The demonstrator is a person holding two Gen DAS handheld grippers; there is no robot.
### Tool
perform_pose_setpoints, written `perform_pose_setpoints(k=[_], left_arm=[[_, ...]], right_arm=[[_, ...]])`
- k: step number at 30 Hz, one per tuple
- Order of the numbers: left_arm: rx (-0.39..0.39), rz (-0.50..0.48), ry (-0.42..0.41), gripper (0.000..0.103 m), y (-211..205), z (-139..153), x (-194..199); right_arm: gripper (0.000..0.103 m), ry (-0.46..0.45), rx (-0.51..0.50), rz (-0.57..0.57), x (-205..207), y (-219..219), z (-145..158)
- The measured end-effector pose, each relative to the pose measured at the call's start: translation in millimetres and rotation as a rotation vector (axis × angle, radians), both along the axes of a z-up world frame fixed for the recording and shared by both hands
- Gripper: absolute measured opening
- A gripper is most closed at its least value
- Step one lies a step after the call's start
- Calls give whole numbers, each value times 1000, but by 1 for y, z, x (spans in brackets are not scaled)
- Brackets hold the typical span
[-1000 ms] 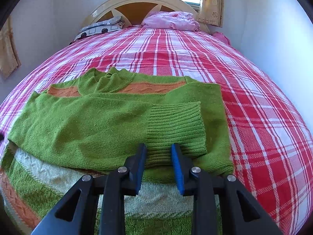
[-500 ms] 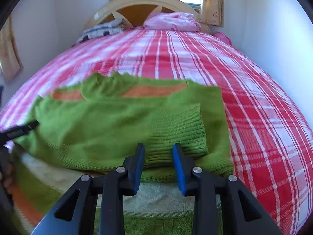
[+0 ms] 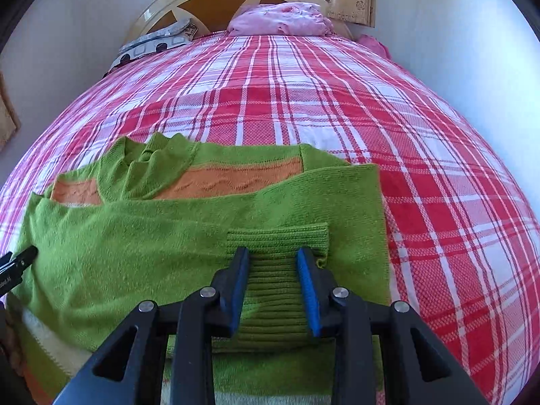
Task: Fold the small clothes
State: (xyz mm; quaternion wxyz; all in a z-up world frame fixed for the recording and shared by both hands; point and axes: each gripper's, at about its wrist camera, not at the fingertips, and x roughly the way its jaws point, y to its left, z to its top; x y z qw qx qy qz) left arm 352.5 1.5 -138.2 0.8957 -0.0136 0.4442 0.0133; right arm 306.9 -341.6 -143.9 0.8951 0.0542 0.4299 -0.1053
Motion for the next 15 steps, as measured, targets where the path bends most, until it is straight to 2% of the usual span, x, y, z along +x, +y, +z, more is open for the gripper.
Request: perform_pose_setpoints(k=[5,10,14,15], left_arm=[[-58,-3,16,103,8,-2,1],[-46,-15,14,103,7,-2,0],[-65,-15,17,103,9,-2,-1],[-83,-18,20,103,11,-2,-3]], right_arm=[[32,12,109,-24,-18,-6,9],[35,16,90,25,-85,-5,28],[51,-23,100,27,-148,-8,31],[51,-31,102,23,-159,-8,29]])
